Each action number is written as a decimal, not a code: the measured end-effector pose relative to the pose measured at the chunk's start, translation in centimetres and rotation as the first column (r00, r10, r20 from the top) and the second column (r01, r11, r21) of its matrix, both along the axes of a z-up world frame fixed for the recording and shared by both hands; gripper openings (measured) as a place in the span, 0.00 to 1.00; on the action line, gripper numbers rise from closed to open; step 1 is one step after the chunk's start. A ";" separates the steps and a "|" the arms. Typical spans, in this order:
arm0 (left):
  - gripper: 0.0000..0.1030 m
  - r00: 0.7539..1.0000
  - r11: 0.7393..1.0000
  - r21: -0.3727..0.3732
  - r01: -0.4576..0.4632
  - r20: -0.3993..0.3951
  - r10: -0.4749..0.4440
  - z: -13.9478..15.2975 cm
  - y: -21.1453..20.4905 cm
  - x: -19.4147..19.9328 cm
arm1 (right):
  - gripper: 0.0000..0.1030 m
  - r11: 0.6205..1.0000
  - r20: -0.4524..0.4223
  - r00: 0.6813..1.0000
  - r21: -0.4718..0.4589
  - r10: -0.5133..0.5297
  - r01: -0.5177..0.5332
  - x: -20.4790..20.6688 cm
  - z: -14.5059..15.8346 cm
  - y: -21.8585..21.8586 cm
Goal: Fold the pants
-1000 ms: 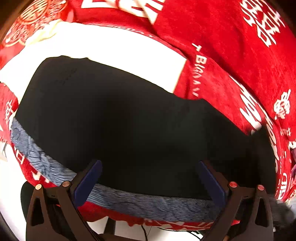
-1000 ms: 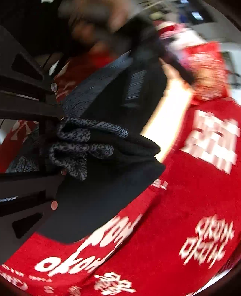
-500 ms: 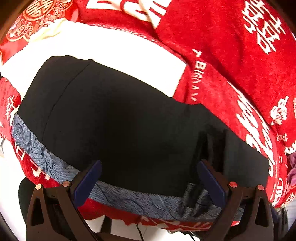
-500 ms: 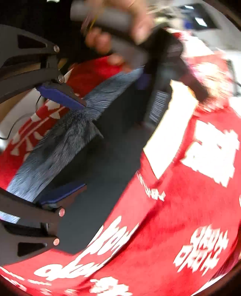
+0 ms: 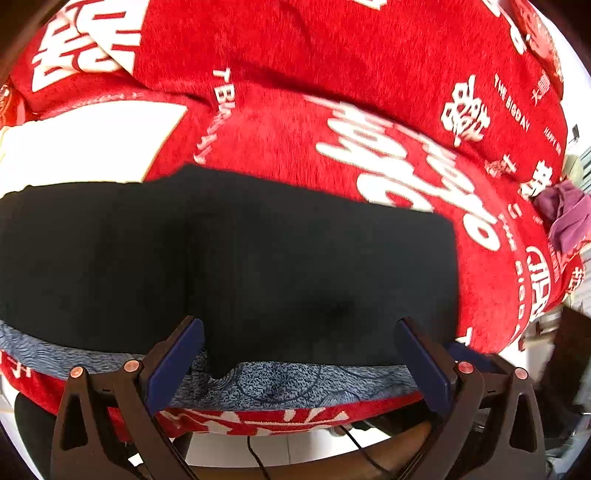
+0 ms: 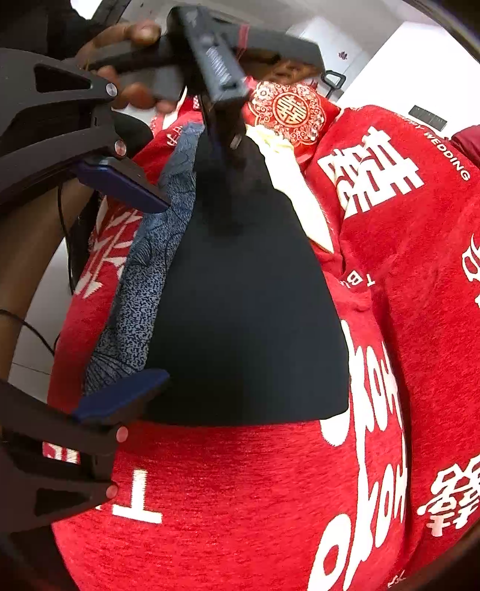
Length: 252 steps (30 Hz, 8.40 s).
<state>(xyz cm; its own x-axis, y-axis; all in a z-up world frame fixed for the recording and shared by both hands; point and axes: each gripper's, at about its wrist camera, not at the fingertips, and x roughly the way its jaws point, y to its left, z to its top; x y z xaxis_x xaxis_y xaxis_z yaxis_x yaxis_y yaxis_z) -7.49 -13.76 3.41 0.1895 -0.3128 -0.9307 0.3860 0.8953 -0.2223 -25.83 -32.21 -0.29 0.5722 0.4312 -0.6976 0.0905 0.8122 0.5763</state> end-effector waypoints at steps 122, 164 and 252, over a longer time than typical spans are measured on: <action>1.00 0.881 0.877 -0.130 -0.462 0.041 0.470 -2.2 36.1 9.0 | 1.00 0.643 0.026 0.659 -0.247 0.752 -0.725 22.5 5.0 24.6; 0.49 0.994 0.979 -0.170 0.112 0.001 -0.114 -1.4 29.5 12.0 | 0.46 0.509 0.116 0.504 -0.360 0.856 -0.782 27.7 9.4 30.9; 0.63 0.926 0.926 -0.008 0.377 -0.028 -0.377 1.5 -13.5 -4.5 | 0.87 0.951 -0.052 0.996 -0.298 0.070 -0.082 -0.6 1.5 -8.3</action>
<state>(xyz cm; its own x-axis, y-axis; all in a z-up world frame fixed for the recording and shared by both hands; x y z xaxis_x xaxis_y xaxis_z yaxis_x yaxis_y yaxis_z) -12.01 -27.24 4.96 0.0305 -0.3583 -0.9331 0.6880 0.6847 -0.2404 -26.40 -40.53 1.16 0.5147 0.2405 -0.8229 0.0395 0.9522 0.3029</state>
